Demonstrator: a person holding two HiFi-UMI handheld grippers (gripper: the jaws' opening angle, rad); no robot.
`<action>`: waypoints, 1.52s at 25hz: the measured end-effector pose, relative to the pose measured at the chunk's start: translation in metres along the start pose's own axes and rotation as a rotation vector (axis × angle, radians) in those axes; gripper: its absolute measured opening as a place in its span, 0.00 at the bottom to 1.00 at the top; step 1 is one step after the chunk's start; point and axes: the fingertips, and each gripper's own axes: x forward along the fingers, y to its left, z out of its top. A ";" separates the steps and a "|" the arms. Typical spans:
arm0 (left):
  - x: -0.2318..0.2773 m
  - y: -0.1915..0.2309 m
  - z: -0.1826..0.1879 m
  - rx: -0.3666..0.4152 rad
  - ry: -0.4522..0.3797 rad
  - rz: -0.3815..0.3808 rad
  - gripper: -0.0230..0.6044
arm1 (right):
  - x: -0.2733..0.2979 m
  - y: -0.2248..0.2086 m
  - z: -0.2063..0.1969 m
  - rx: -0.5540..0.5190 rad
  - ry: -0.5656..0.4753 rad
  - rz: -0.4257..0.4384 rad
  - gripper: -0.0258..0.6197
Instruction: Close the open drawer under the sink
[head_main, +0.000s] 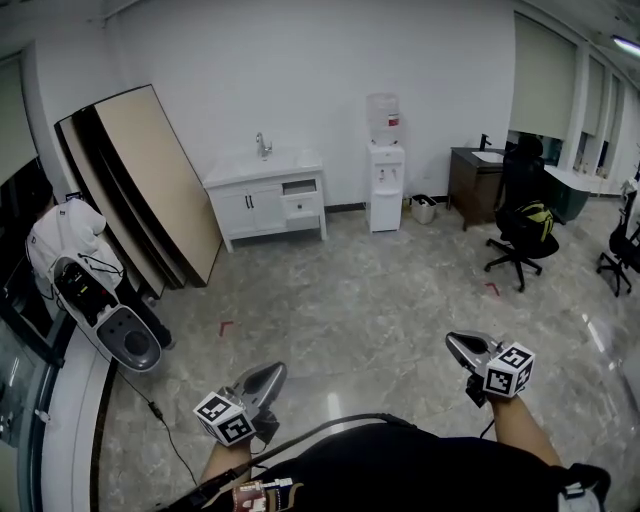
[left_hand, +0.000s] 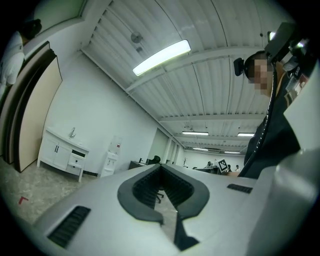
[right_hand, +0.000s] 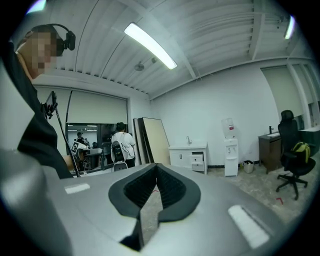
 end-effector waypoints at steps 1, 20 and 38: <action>0.000 0.011 0.003 -0.002 0.002 0.005 0.04 | 0.010 0.000 0.003 0.000 -0.004 -0.001 0.04; 0.149 0.062 0.004 0.010 -0.029 0.184 0.04 | 0.109 -0.187 0.060 -0.027 -0.073 0.173 0.04; 0.327 0.094 -0.032 -0.016 0.006 0.143 0.04 | 0.128 -0.351 0.029 0.052 0.019 0.188 0.04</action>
